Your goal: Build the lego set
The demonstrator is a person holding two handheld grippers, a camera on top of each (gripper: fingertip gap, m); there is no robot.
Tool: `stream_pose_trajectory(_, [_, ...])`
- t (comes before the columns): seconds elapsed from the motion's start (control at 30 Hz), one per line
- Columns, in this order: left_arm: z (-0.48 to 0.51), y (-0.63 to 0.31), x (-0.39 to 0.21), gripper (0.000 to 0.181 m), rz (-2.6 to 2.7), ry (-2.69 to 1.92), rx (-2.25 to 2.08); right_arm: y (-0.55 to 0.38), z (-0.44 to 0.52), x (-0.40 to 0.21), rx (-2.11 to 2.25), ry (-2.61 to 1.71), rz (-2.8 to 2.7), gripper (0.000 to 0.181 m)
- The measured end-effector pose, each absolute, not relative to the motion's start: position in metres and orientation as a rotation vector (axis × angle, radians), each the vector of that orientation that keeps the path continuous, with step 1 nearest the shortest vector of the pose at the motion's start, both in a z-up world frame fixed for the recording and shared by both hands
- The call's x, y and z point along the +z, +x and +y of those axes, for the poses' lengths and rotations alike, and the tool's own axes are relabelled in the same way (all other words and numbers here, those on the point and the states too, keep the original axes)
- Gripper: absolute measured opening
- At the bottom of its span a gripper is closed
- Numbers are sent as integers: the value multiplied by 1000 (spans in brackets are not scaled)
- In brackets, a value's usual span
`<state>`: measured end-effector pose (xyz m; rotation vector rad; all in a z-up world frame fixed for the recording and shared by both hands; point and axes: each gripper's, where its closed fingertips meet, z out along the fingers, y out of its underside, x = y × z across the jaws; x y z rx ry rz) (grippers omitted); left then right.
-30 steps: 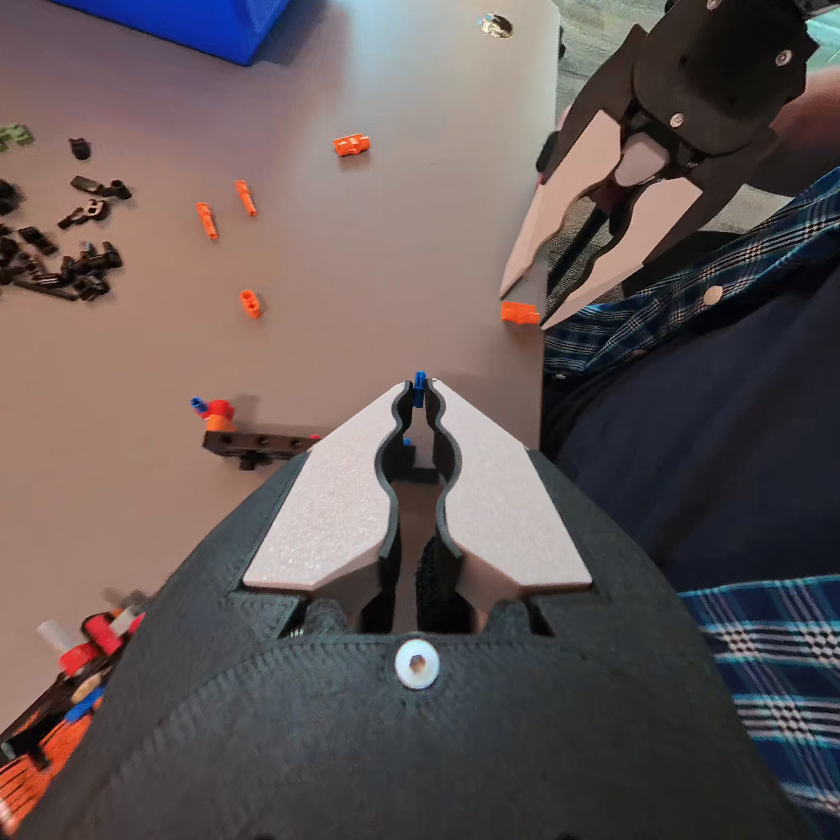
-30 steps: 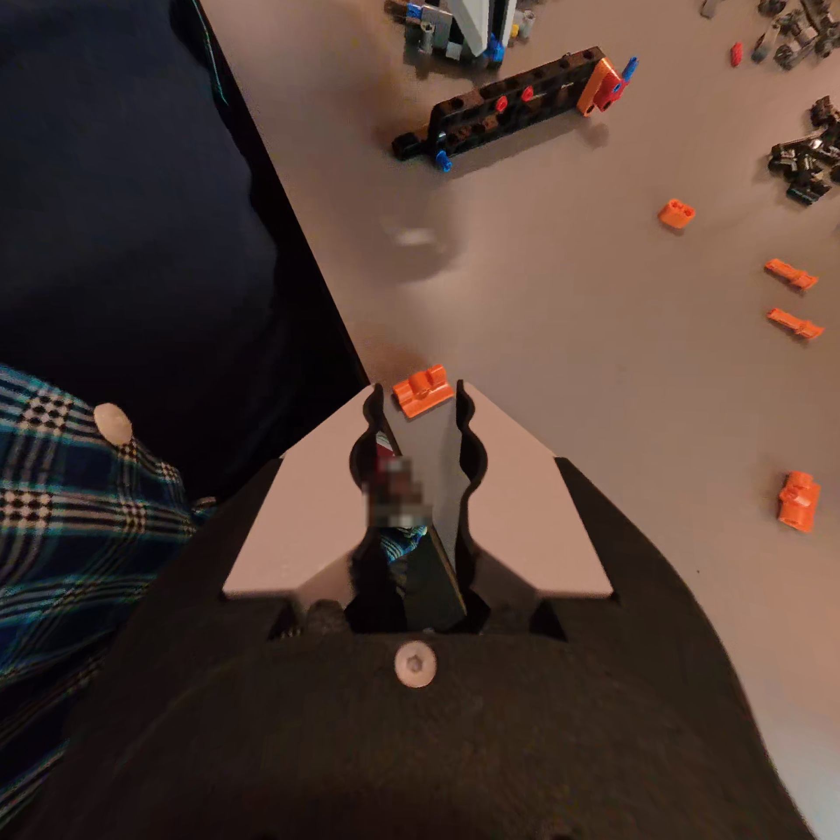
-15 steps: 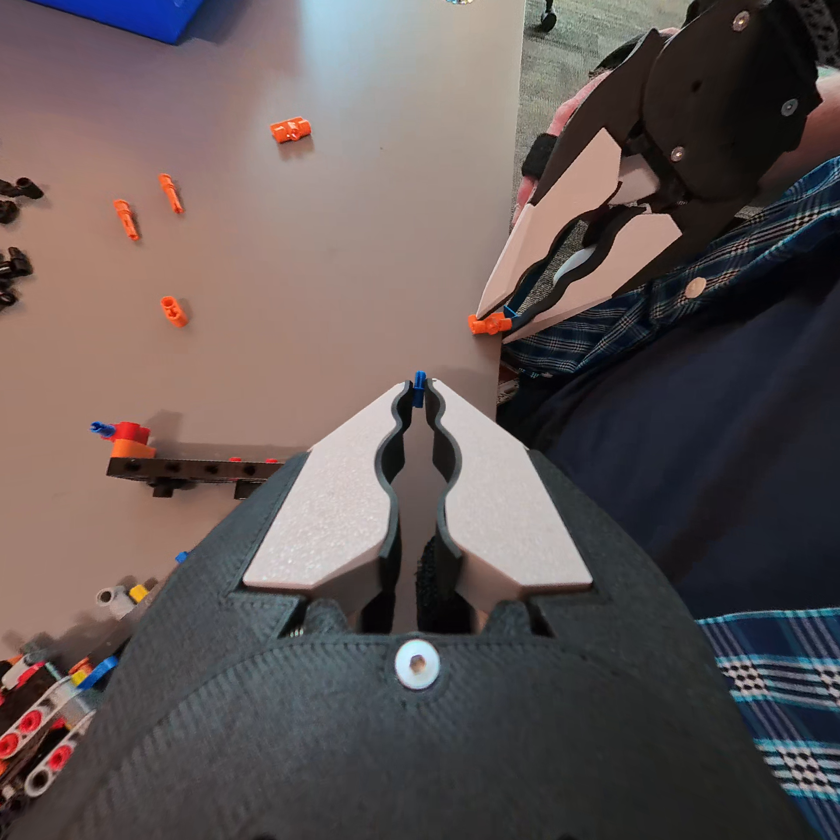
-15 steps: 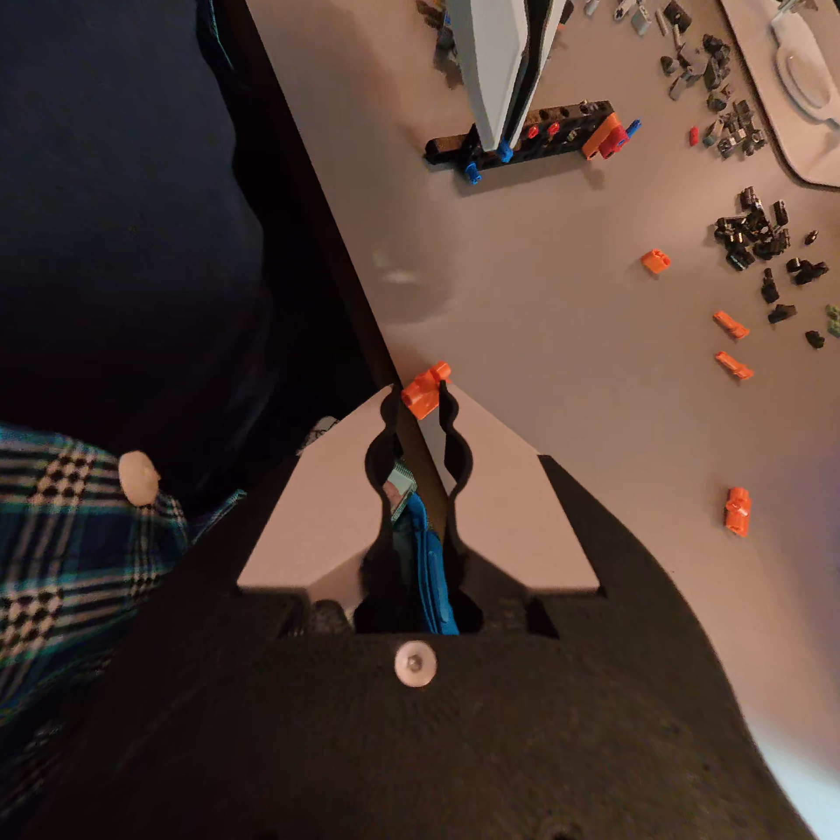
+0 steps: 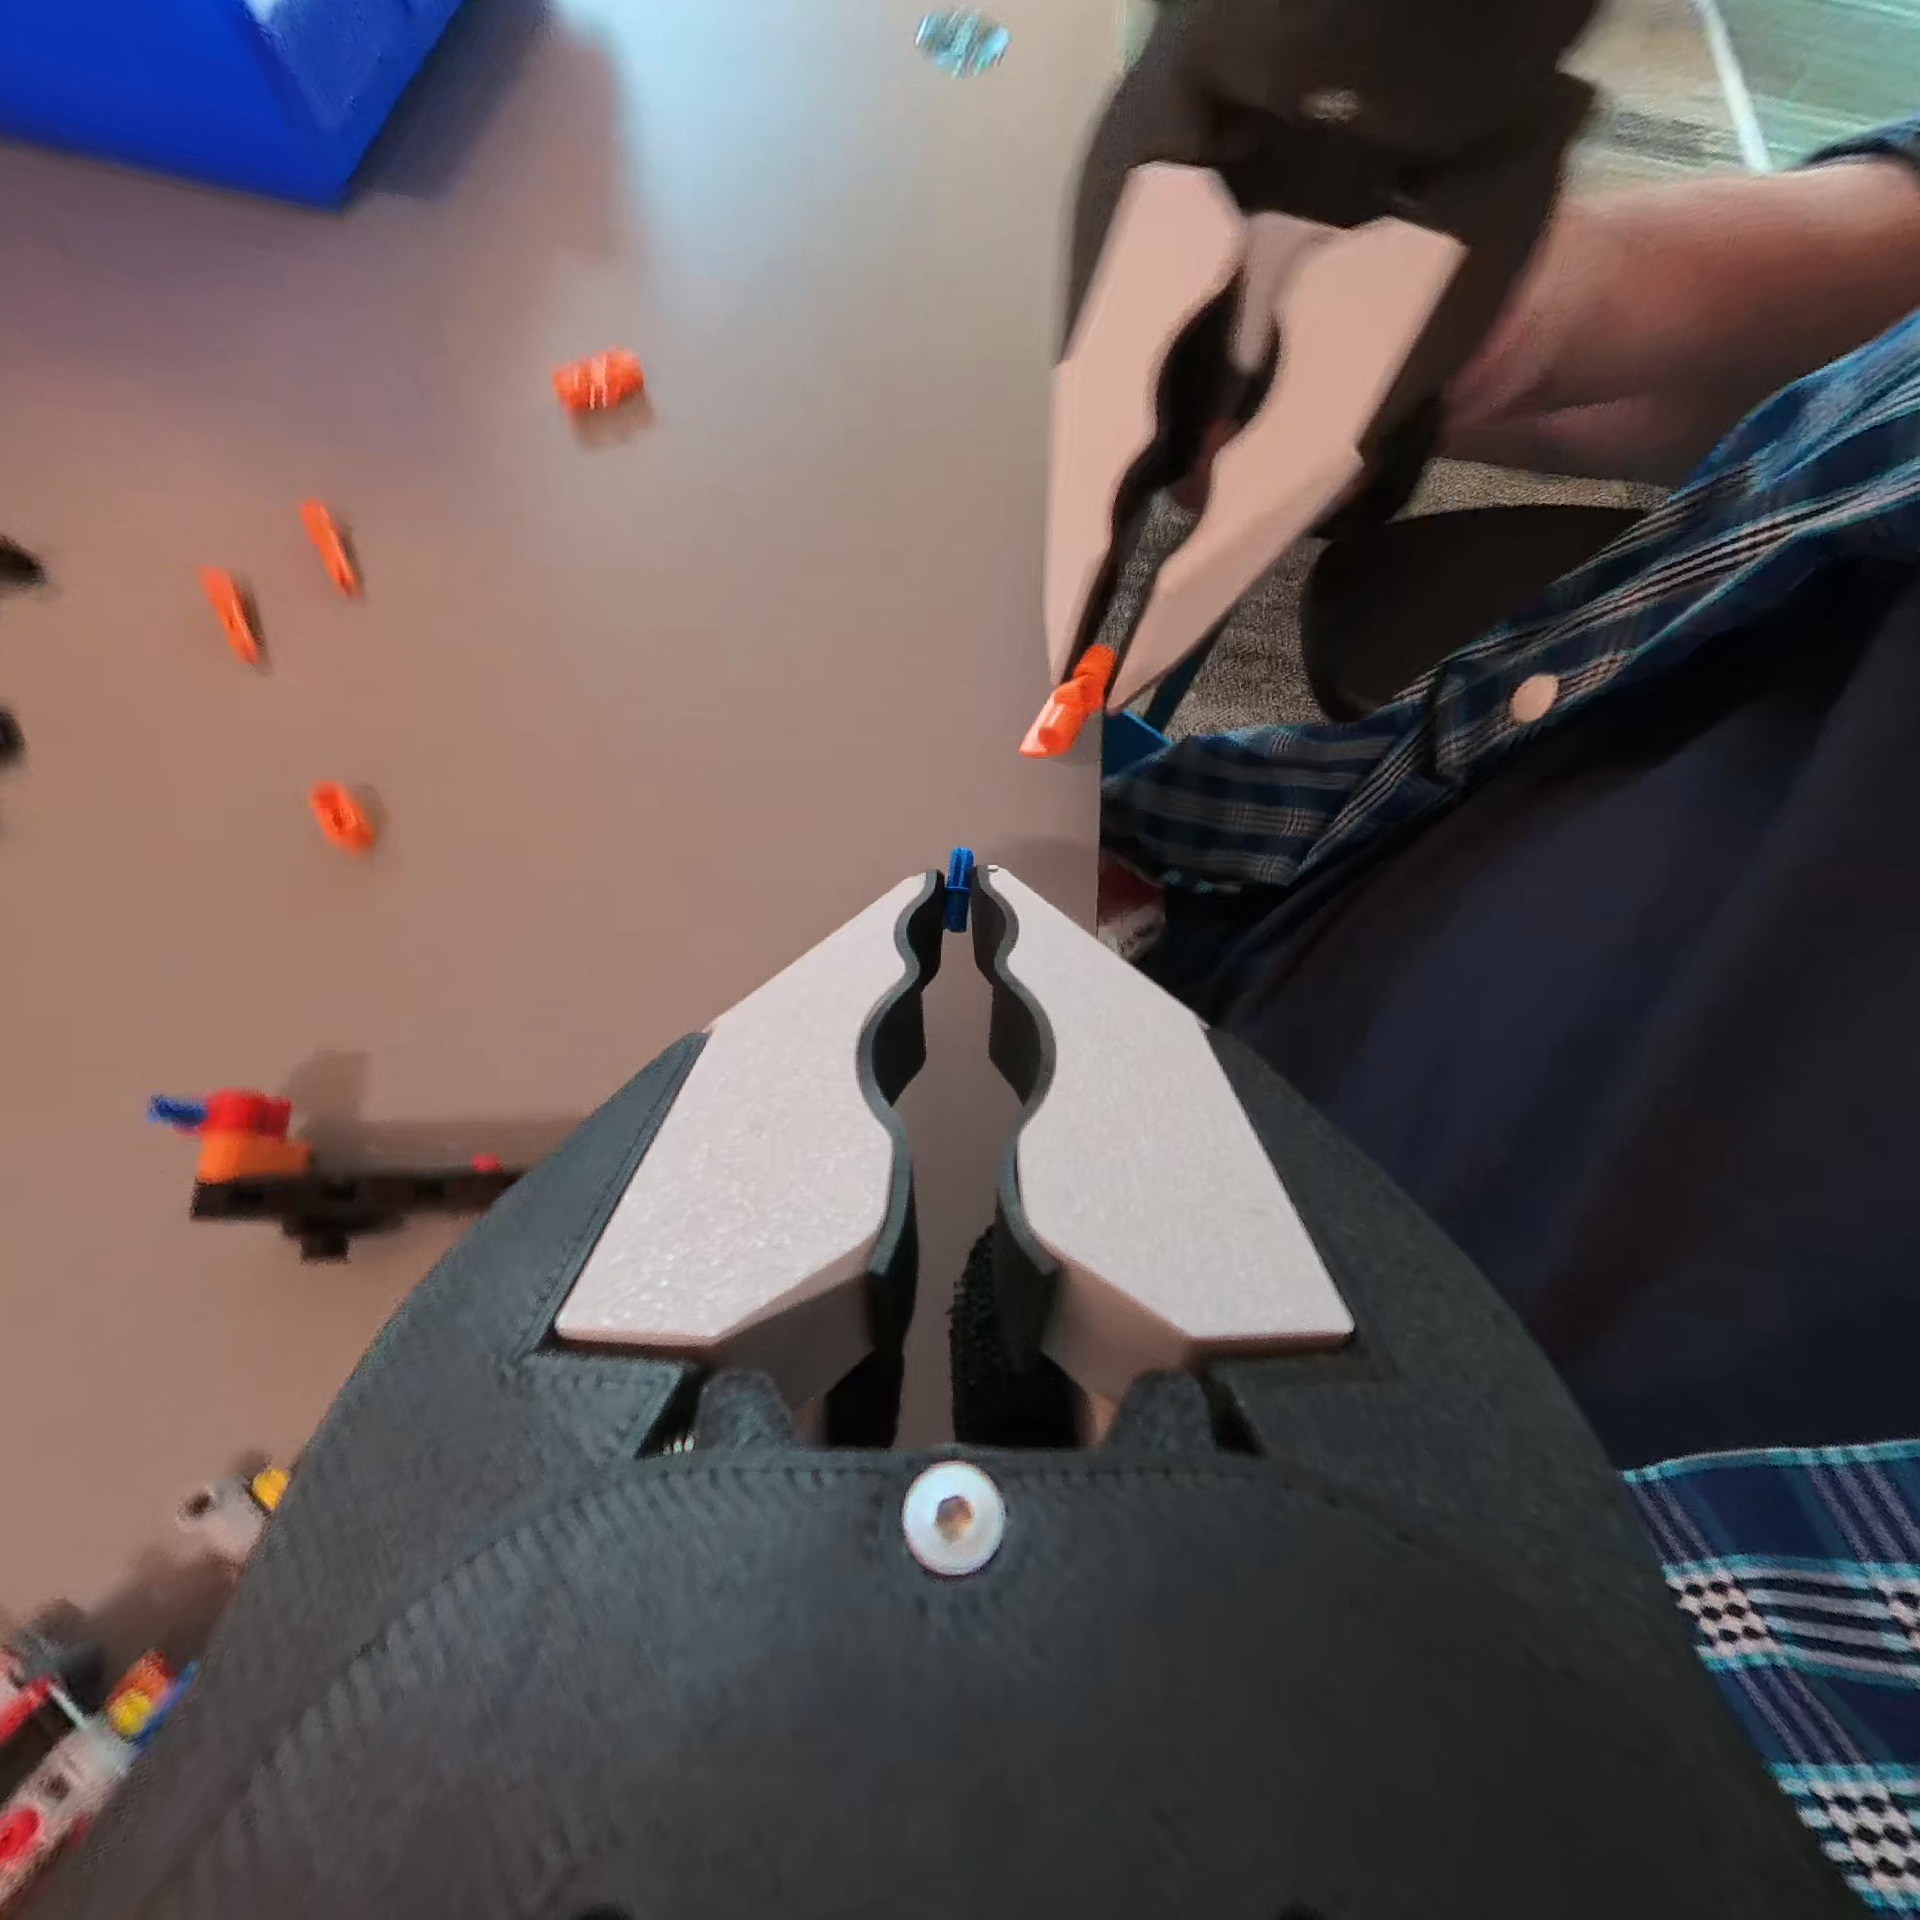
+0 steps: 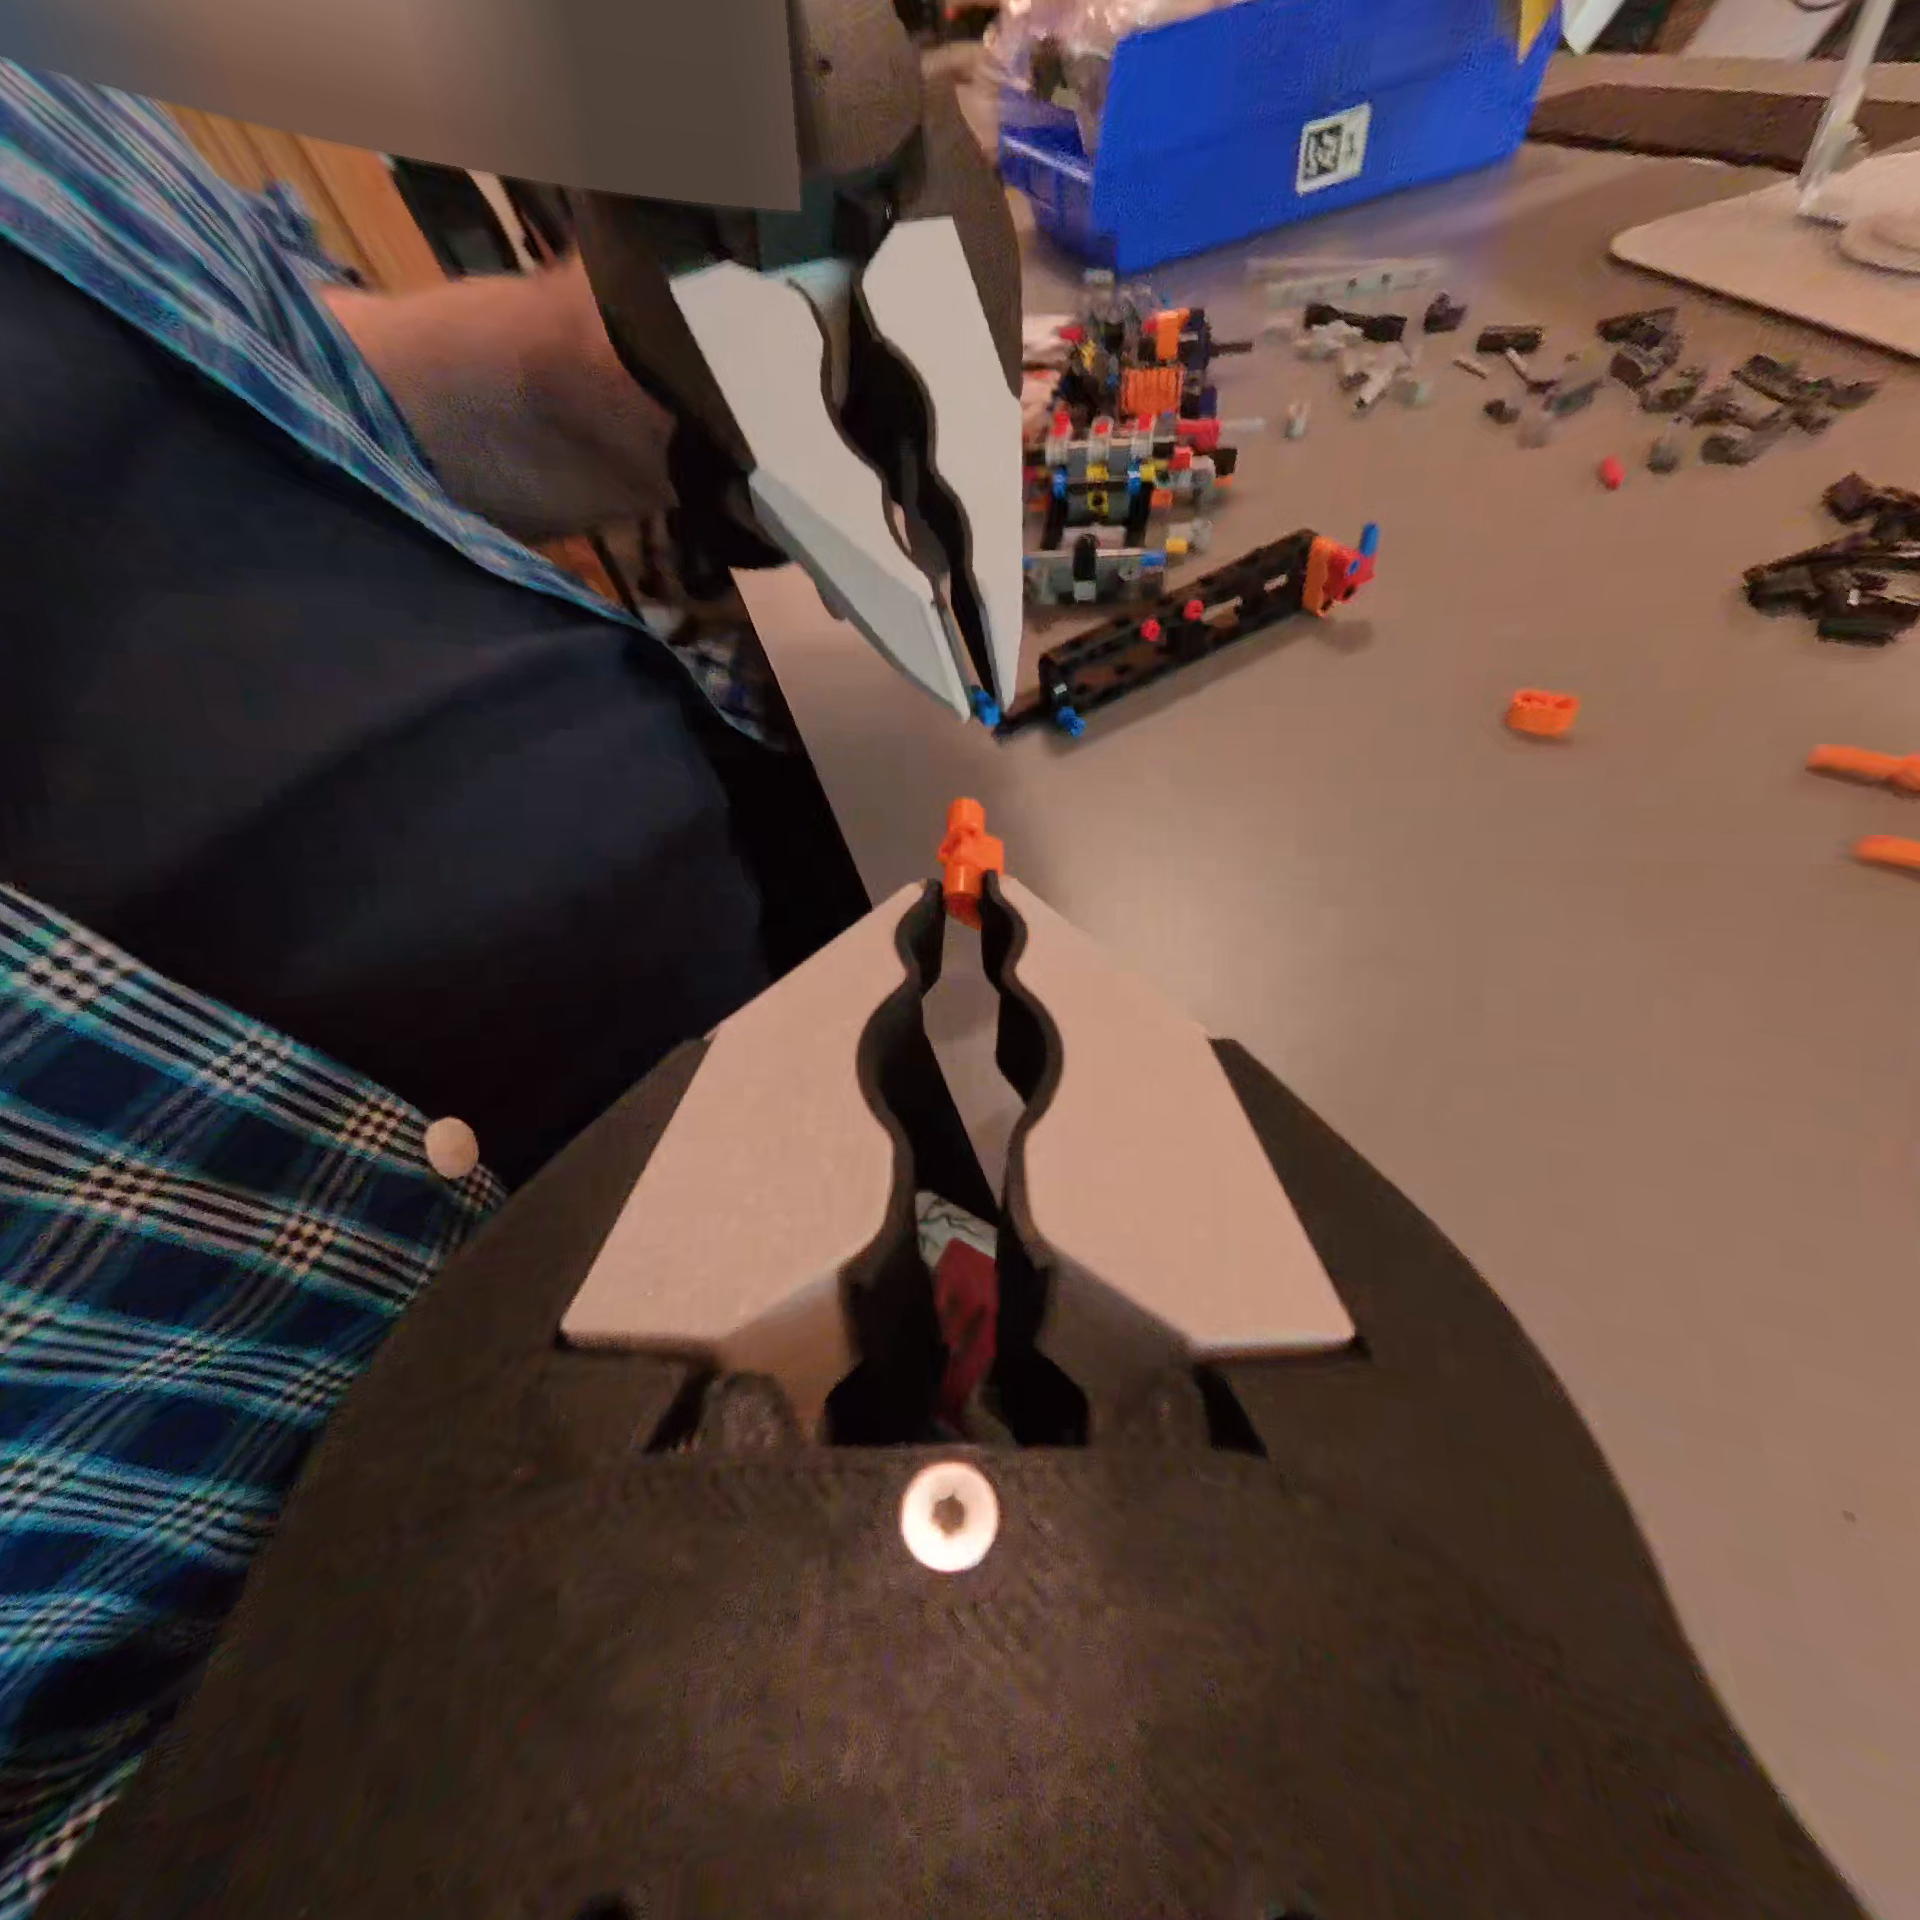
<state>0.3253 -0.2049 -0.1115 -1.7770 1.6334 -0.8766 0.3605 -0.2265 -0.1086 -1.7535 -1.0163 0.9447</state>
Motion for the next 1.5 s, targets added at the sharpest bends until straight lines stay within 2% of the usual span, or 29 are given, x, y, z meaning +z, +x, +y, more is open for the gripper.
stream_pose_trajectory(0.03, [-205,327,-108,5,1648,-1744,-870,360,-223,-102,1001,-1731,-1007,4])
stream_pose_trajectory(0.2, [-198,330,-97,4,1707,-1631,-758,349,-206,-83,1139,-1654,-1069,4])
stream_pose_trajectory(0.5, [-179,327,-84,5,1732,-1565,-620,338,-182,-82,860,-1637,-1378,4])
stream_pose_trajectory(0.93, [-170,324,-78,4,1783,-1491,-422,335,-174,-75,923,-1679,-1333,4])
stream_pose_trajectory(1.17, [-163,324,-75,3,1840,-1316,-81,334,-170,-73,1117,-1840,-1204,4])
stream_pose_trajectory(1.5, [-163,324,-65,4,1890,-1094,70,334,-171,-62,1490,-1824,-1056,4])
